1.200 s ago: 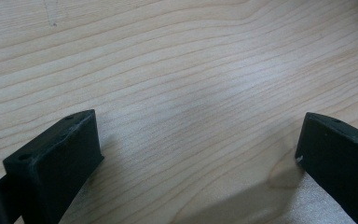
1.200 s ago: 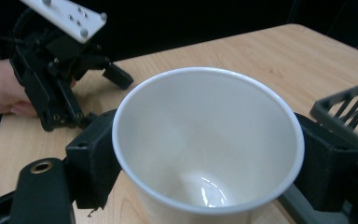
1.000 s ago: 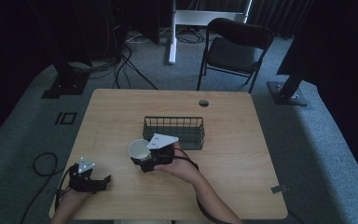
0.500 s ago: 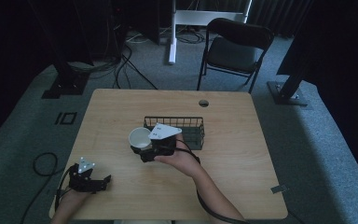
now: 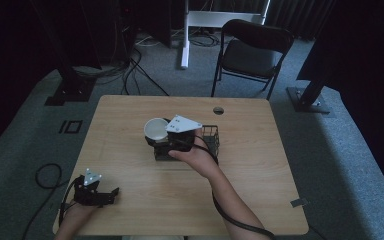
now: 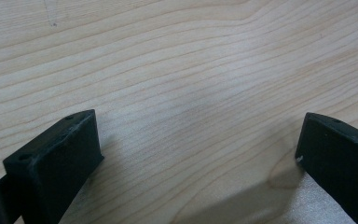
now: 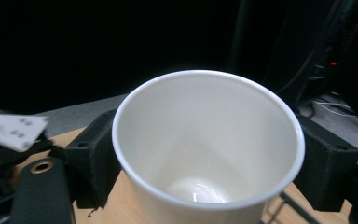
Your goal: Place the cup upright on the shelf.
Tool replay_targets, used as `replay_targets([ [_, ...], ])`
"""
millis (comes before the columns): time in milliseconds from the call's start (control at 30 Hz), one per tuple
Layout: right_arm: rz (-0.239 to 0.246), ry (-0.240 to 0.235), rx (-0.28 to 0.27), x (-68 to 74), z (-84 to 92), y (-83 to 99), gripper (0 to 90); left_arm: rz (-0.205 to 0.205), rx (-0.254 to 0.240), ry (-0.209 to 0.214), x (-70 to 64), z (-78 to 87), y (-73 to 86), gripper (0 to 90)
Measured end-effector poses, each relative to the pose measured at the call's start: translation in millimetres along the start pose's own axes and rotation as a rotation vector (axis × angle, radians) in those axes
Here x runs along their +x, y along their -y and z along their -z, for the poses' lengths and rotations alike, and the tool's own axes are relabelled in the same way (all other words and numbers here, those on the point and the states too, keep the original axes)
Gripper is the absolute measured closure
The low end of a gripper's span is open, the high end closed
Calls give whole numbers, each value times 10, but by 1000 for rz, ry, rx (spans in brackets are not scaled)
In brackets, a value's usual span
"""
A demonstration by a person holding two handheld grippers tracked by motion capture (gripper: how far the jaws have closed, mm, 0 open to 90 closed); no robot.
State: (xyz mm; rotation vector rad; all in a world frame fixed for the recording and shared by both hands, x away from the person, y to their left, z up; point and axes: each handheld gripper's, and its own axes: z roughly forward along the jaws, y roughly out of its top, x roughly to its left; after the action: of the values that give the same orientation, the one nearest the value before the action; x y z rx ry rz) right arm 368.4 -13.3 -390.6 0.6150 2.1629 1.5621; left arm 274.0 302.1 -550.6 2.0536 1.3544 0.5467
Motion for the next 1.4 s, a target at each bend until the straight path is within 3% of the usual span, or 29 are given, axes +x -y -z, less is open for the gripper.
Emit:
replay_targets([
  [267, -56, 116, 4, -233, -3, 36, 195, 0, 0, 0, 0, 0, 0, 1],
  [600, -91, 201, 44, -470, -33, 268, 195, 1, -2, -1, -1, -1, 0, 1],
  [900, -158, 215, 115, -591, -149, 561, 195, 0, 0, 0, -1, 0, 0, 1],
  [1400, -188, 217, 143, -626, -233, 704, 194, 0, -1, -1, -1, -1, 1, 1],
])
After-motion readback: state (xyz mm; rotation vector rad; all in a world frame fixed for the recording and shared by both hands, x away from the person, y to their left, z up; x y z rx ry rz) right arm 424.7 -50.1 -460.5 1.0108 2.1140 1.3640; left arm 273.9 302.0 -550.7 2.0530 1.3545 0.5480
